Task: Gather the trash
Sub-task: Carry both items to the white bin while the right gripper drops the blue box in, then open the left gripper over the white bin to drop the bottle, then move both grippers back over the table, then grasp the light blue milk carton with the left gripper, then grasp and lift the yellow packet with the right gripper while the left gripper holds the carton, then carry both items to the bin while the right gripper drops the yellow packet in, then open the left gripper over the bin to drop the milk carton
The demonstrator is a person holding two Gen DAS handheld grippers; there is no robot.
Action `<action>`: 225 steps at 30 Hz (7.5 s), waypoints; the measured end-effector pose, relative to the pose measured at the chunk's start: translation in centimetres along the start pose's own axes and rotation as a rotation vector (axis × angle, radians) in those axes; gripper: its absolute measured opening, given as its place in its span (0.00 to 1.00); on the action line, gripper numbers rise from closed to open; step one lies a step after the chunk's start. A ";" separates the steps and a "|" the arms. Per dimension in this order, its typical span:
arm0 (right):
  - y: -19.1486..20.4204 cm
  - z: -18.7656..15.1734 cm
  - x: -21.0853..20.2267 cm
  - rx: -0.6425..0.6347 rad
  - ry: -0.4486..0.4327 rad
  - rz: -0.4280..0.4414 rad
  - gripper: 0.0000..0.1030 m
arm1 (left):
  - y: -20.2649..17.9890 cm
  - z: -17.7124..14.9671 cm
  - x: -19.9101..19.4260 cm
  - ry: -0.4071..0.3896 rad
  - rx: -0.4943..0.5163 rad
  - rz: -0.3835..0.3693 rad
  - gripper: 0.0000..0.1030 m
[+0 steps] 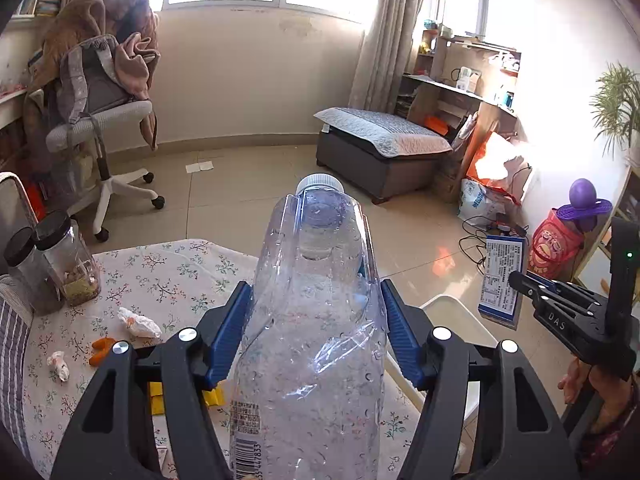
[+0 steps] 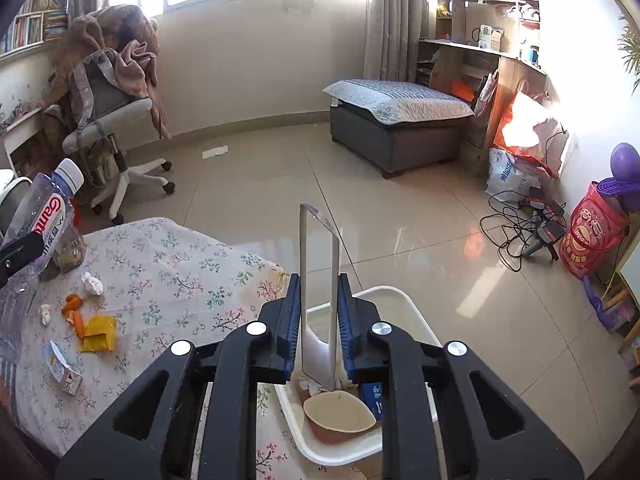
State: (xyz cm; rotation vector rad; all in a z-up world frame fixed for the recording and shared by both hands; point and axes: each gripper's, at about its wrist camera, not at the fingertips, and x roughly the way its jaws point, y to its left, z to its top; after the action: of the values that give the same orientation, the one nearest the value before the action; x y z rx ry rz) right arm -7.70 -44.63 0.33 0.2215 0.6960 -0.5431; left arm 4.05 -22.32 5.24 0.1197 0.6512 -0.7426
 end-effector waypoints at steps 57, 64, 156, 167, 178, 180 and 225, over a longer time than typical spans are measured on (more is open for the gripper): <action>-1.1 -0.1 -3.7 0.133 -0.287 -0.374 0.93 | -6.9 0.8 5.6 0.002 -0.107 0.144 0.94; 4.9 0.2 -3.0 0.040 -0.284 -0.299 0.93 | -1.8 0.0 4.1 0.006 -0.148 0.238 0.94; 25.1 -1.3 6.3 -0.093 0.149 0.511 0.02 | 20.5 -7.4 -3.8 0.070 -0.378 0.358 0.54; 21.5 0.1 1.5 -0.154 -0.054 0.413 0.02 | 16.3 -5.6 -4.4 -0.075 -0.295 0.396 0.54; 13.5 0.9 -0.8 -0.120 -0.139 0.250 0.02 | 11.6 -4.6 -1.9 -0.067 -0.230 0.307 0.54; 11.8 0.9 -1.0 -0.118 -0.147 0.206 0.02 | 10.4 -4.3 -1.7 -0.074 -0.210 0.291 0.54; -11.7 -1.7 -3.7 0.286 -0.245 -0.474 0.93 | -16.0 -0.5 10.1 0.073 -0.016 -0.175 0.54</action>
State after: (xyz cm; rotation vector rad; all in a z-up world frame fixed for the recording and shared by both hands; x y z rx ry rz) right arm -17.37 -52.35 1.34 0.2525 0.4265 -1.1070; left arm -1.18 -39.93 0.87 0.0760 0.7431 -0.9051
